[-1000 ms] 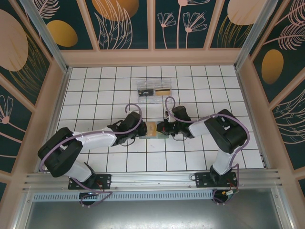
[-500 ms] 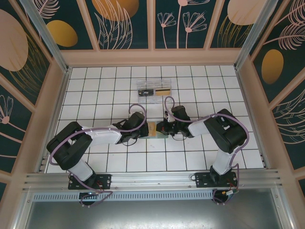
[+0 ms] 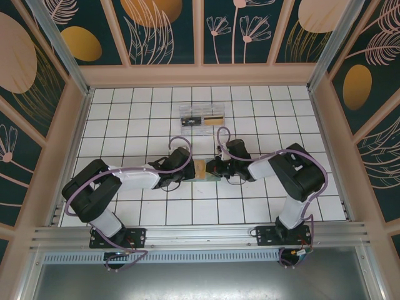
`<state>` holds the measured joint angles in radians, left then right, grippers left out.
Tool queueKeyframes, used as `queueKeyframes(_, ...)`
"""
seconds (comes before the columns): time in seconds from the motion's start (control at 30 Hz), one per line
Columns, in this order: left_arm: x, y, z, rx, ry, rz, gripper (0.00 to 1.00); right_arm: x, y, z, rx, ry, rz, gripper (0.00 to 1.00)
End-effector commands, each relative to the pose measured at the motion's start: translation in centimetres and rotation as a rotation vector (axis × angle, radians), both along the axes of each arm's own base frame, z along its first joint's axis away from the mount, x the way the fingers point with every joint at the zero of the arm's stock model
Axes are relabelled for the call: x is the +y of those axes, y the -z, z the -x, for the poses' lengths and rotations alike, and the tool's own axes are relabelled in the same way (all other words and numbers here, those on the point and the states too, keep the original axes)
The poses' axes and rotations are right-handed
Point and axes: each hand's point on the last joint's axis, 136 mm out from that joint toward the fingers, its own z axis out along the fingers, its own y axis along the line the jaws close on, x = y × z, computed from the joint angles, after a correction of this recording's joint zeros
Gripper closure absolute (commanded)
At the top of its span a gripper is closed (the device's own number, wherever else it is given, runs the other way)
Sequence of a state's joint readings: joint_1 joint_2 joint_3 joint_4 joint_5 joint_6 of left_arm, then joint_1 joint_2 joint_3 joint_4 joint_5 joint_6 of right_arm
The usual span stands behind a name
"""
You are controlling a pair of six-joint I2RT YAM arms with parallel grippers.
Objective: Take the credit cards out of the card holder
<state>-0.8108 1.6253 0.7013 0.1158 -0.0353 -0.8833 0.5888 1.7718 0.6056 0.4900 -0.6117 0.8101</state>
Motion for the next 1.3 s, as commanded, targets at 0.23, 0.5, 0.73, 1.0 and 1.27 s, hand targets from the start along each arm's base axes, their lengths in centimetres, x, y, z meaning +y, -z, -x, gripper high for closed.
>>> queueKeyframes(0.23, 3.4, 3.3, 1.5, 0.078, -0.048, -0.148, 1.00, -3.3, 3.2, 1.0, 0.071, 0.053, 0.128, 1.00)
queueKeyframes(0.5, 3.3, 3.1, 1.5, 0.075, -0.045, -0.138, 1.00, -2.6, 2.1, 0.6, 0.052, 0.037, 0.096, 1.00)
queueKeyframes(0.73, 2.6, 2.7, 1.3, 0.069, -0.031, -0.112, 1.00, 0.0, -0.7, -0.1, -0.001, -0.023, 0.044, 1.00)
queueKeyframes(1.0, 2.6, 2.9, 1.4, 0.073, -0.030, -0.110, 1.00, -0.5, -0.8, -0.3, -0.003, -0.007, 0.063, 1.00)
queueKeyframes(1.27, 2.7, 3.0, 1.5, 0.075, -0.031, -0.113, 1.00, -1.8, -0.7, -0.4, -0.001, 0.018, 0.070, 1.00)
